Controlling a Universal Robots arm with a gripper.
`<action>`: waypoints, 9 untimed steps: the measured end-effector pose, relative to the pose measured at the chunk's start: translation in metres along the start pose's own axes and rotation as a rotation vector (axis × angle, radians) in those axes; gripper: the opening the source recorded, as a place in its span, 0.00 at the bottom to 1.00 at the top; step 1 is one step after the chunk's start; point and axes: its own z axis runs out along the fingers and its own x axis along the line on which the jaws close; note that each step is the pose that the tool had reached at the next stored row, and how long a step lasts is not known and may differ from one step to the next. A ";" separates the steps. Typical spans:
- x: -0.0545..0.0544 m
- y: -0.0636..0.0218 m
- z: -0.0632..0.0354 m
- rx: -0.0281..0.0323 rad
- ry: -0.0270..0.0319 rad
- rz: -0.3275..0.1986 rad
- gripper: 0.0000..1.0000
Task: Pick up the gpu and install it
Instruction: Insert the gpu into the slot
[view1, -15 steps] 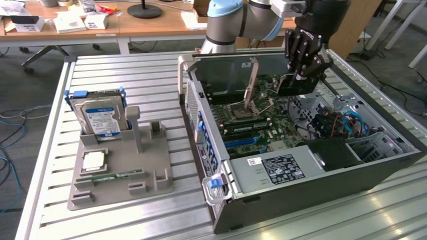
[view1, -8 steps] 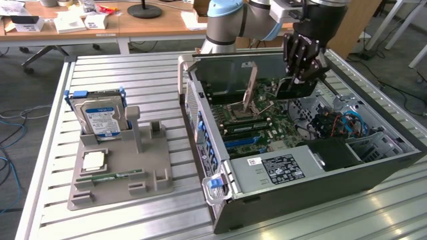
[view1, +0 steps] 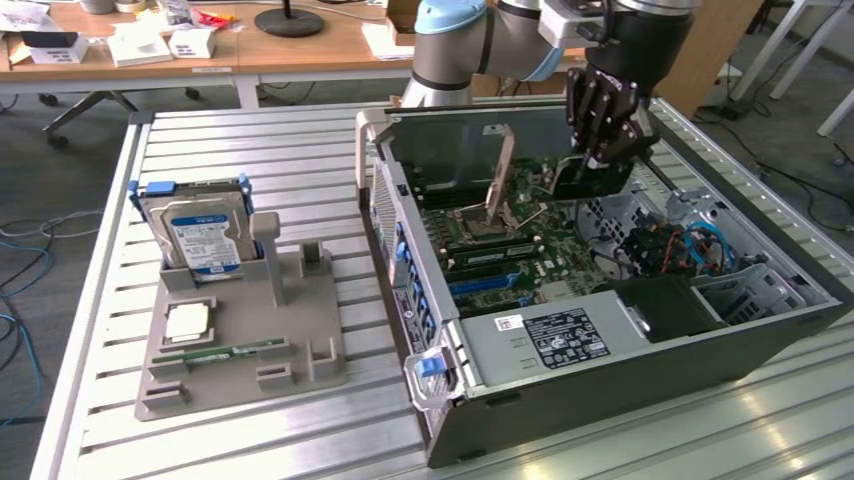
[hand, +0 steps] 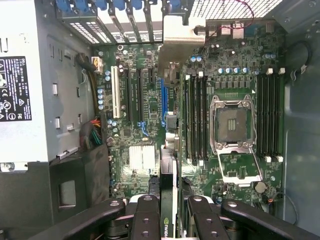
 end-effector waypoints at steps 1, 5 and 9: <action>0.000 0.0000 0.0012 0.0000 0.0000 0.000 0.26; 0.000 0.0002 0.0064 -0.0001 0.0004 0.000 0.26; 0.000 0.0002 0.0082 -0.0002 0.0006 0.000 0.26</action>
